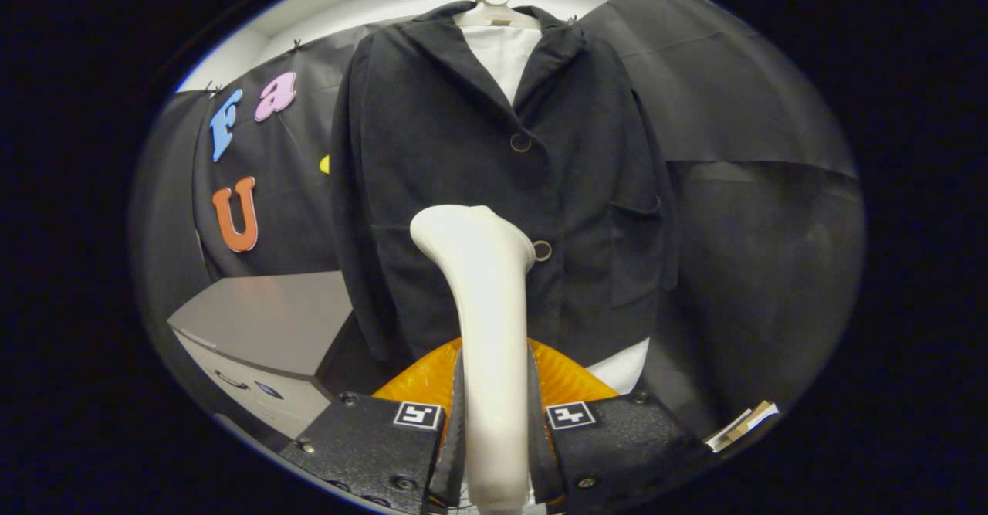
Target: Iron the clothes twice with a garment steamer, once on the left side and once on the right side.
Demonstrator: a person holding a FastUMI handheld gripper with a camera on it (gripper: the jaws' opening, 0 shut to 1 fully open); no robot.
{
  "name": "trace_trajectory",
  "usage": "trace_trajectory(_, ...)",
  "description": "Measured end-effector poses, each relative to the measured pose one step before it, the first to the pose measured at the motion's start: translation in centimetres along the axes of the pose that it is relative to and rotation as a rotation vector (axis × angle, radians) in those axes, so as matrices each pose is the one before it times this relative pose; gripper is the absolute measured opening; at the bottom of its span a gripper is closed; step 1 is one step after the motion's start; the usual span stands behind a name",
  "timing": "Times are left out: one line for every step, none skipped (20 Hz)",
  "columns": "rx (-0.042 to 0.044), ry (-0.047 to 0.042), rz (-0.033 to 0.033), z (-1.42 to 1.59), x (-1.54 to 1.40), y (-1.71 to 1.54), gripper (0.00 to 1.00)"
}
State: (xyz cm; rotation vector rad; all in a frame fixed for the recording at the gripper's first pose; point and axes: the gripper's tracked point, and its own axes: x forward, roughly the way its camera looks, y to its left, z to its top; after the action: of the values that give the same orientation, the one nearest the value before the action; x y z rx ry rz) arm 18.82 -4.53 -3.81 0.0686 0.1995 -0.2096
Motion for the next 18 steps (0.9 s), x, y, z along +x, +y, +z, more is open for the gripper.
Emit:
trace_trajectory(-0.00485, 0.01386, -0.00783, -0.881, 0.112, -0.139, 0.37)
trace_trajectory(-0.00387, 0.01321, -0.00741, -0.772, 0.175, -0.08, 0.37)
trace_trajectory(-0.00307, 0.01498, -0.00641, -0.852, 0.147, -0.078, 0.37)
trace_trajectory(-0.00275, 0.0135, -0.00389, -0.807, 0.088, -0.007, 0.37)
trace_trajectory(-0.00428, 0.0172, -0.00564, -0.867, 0.364, 0.089, 0.37)
trace_trajectory(-0.00513, 0.01455, -0.00413, -0.854, 0.183, 0.021, 0.37)
trace_trajectory(-0.00508, 0.01373, -0.00462, -0.873, 0.403, -0.095, 0.36)
trace_trajectory(-0.00409, 0.0116, -0.00359, -0.774, 0.561, -0.053, 0.37)
trace_trajectory(-0.0028, 0.01455, -0.00378, -1.018, 0.419, 0.013, 0.37)
trace_trajectory(-0.00071, 0.01271, -0.00446, -0.756, 0.066, 0.011, 0.37)
trace_trajectory(-0.00088, 0.01097, -0.00408, -0.687, 0.121, -0.087, 0.36)
trace_trajectory(-0.00146, 0.01439, -0.0066, -0.719, -0.005, 0.022, 0.36)
trace_trajectory(0.00057, 0.01111, -0.00603, -0.682, 0.058, -0.042, 0.36)
trace_trajectory(0.00123, 0.01103, -0.00713, -0.597, 0.135, -0.074, 0.36)
trace_trajectory(0.0029, 0.01027, -0.00623, -0.745, 0.25, 0.061, 0.36)
trace_trajectory(0.00122, 0.01245, -0.00761, -0.627, 0.111, 0.047, 0.36)
trace_trajectory(0.00353, 0.01237, -0.00699, -0.743, 0.048, -0.046, 0.36)
trace_trajectory(0.00512, 0.01236, -0.00559, -0.624, 0.283, 0.04, 0.37)
